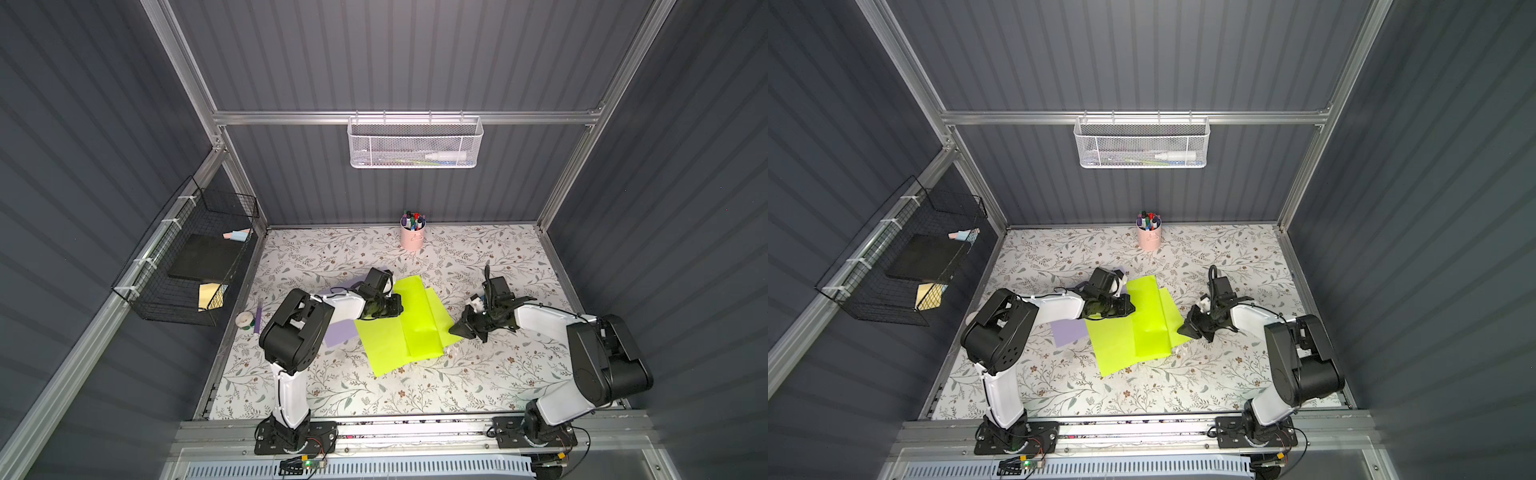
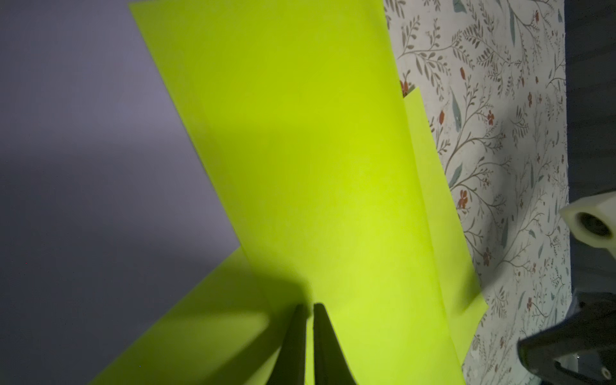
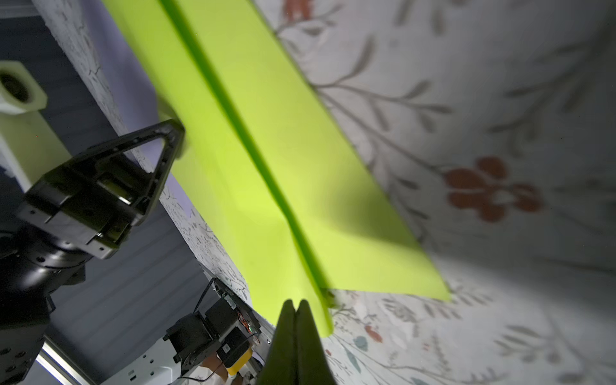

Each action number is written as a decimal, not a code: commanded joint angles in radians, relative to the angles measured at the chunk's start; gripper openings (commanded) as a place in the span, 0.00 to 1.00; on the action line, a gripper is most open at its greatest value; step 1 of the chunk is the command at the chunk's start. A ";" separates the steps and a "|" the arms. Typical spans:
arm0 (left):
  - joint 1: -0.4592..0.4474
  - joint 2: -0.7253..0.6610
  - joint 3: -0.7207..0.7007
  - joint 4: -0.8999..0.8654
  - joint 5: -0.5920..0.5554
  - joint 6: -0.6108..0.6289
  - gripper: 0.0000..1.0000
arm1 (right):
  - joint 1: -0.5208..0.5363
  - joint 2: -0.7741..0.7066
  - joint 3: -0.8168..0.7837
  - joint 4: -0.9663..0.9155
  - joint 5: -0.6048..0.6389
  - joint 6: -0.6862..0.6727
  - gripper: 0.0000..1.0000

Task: Fold the rectangular paper in half along the long edge
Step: Fold the paper.

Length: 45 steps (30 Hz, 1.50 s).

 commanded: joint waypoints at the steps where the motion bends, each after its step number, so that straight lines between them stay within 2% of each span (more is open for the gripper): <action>1: -0.002 0.082 -0.039 -0.150 -0.064 0.020 0.11 | 0.079 0.032 0.069 -0.009 0.010 0.020 0.00; 6: -0.002 0.077 -0.040 -0.151 -0.066 0.021 0.11 | 0.152 0.162 0.114 0.036 0.012 0.062 0.00; 14: -0.002 0.082 -0.038 -0.153 -0.070 0.023 0.11 | 0.126 0.192 -0.011 0.113 0.030 0.126 0.00; 18: 0.000 0.083 -0.039 -0.156 -0.070 0.024 0.11 | 0.065 0.136 -0.123 0.111 0.037 0.119 0.00; 22: 0.001 0.089 -0.036 -0.154 -0.069 0.024 0.11 | -0.053 0.036 -0.250 0.106 -0.007 0.091 0.00; 25: 0.001 0.094 -0.035 -0.151 -0.066 0.023 0.11 | -0.077 -0.038 -0.243 0.010 -0.001 0.042 0.00; 28: 0.001 0.095 -0.034 -0.151 -0.064 0.024 0.11 | -0.074 -0.107 -0.207 -0.009 -0.014 0.049 0.00; 32: 0.001 0.094 -0.035 -0.150 -0.063 0.023 0.12 | -0.036 -0.115 -0.132 -0.009 -0.021 0.062 0.00; 38: 0.001 0.091 -0.033 -0.153 -0.062 0.022 0.11 | 0.108 0.027 -0.011 0.007 -0.012 0.064 0.00; 40: 0.001 0.089 -0.033 -0.154 -0.063 0.022 0.12 | 0.140 0.075 -0.002 0.029 -0.012 0.075 0.00; 45: 0.001 0.089 -0.032 -0.156 -0.062 0.021 0.12 | 0.140 0.124 -0.043 0.065 -0.003 0.096 0.00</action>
